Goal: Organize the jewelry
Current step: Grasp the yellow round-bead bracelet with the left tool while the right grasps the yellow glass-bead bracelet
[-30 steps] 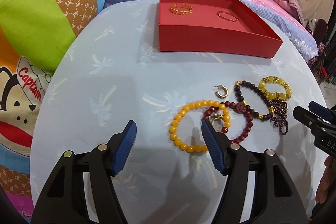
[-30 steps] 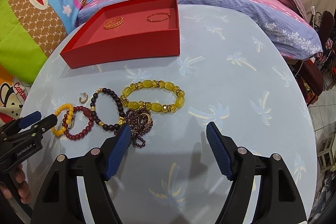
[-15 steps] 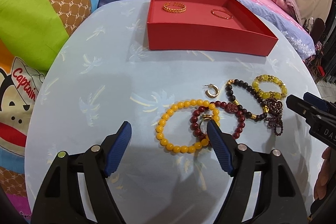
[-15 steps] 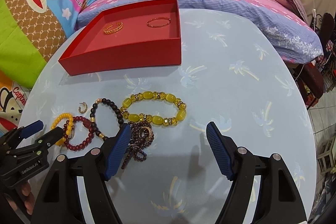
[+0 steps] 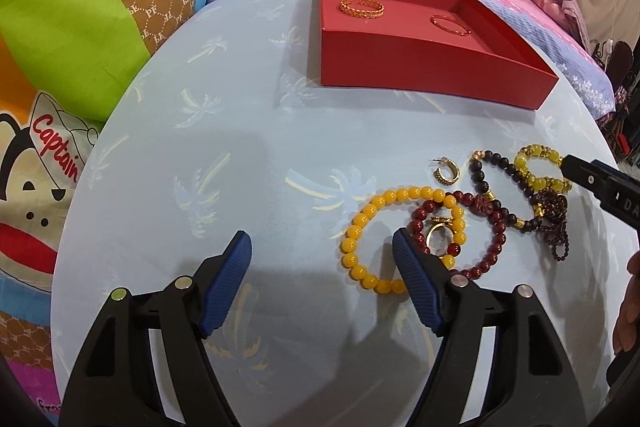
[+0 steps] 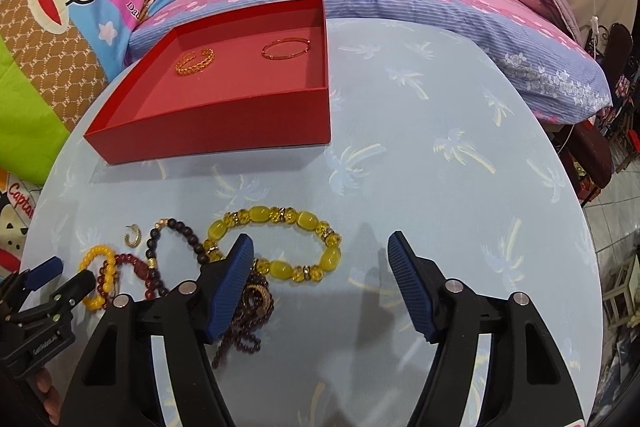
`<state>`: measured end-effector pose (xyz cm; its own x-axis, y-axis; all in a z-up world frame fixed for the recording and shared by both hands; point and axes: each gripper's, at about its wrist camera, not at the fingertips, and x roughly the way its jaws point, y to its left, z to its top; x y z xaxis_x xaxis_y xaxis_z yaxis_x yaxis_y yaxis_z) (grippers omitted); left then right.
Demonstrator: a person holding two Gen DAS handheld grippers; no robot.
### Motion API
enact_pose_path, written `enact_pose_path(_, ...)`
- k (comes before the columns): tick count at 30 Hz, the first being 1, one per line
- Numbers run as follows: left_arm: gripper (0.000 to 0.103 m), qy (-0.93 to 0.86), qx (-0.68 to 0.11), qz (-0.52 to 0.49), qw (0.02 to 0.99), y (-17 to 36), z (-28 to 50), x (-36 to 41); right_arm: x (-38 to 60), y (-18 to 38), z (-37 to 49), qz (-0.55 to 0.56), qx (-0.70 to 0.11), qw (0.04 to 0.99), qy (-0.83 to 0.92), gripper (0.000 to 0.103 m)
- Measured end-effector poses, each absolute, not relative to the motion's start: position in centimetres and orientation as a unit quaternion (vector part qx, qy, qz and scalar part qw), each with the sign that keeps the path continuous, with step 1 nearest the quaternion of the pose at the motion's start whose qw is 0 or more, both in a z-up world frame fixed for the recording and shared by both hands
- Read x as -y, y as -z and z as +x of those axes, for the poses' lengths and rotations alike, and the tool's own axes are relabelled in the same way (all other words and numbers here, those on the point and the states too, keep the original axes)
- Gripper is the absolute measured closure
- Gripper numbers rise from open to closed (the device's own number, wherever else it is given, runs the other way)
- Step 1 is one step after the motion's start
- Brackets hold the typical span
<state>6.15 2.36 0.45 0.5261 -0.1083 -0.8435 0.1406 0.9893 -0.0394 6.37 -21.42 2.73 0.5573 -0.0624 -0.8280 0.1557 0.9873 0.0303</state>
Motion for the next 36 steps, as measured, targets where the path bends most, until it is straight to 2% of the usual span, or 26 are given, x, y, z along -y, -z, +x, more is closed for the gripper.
enact_pose_path(4, 0.035, 0.071, -0.475, 0.027, 0.877, -0.4, 6.1, -2.0, 21.1, -1.9, 7.1, 0.044, -0.474, 0.877, 0.065, 0.045)
enact_pose_path(8, 0.04, 0.076, -0.468, 0.036, 0.88, -0.3, 6.0, -1.6, 20.6, -1.3, 7.2, 0.038, -0.479, 0.875, 0.063, 0.056)
enact_pose_path(10, 0.047, 0.084, -0.463, 0.038, 0.881, -0.4, 5.8, -1.4, 20.4, -1.2, 7.0, 0.029, -0.476, 0.877, 0.063, 0.062)
enact_pose_path(13, 0.058, 0.095, -0.459, 0.042, 0.882, -0.5, 5.7, -1.0, 20.6, -1.3, 7.0, 0.032, -0.475, 0.877, 0.06, 0.076)
enact_pose_path(14, 0.06, 0.1, -0.458, 0.042, 0.882, -0.5, 5.7, -0.9, 20.6, -1.3, 7.0, 0.034, -0.475, 0.877, 0.059, 0.084)
enact_pose_path(15, 0.066, 0.104, -0.458, 0.042, 0.882, -0.6, 5.7, -0.8, 20.7, -1.3, 7.0, 0.037, -0.476, 0.877, 0.058, 0.089)
enact_pose_path(17, 0.078, 0.116, -0.459, 0.04, 0.88, -0.7, 5.7, -0.6, 20.8, -1.3, 6.9, 0.039, -0.477, 0.876, 0.059, 0.094)
enact_pose_path(19, 0.091, 0.125, -0.461, 0.039, 0.878, -0.7, 5.8, -0.3, 20.9, -1.4, 6.8, 0.041, -0.478, 0.875, 0.06, 0.094)
enact_pose_path(20, 0.094, 0.131, -0.463, 0.038, 0.876, -0.8, 5.7, -0.2, 20.9, -1.4, 6.7, 0.041, -0.478, 0.875, 0.06, 0.094)
enact_pose_path(36, 0.096, 0.156, -0.463, 0.003, 0.872, -3.4, 4.8, -0.2, 21.5, -5.7, 3.4, 0.067, -0.442, 0.893, 0.048, 0.094)
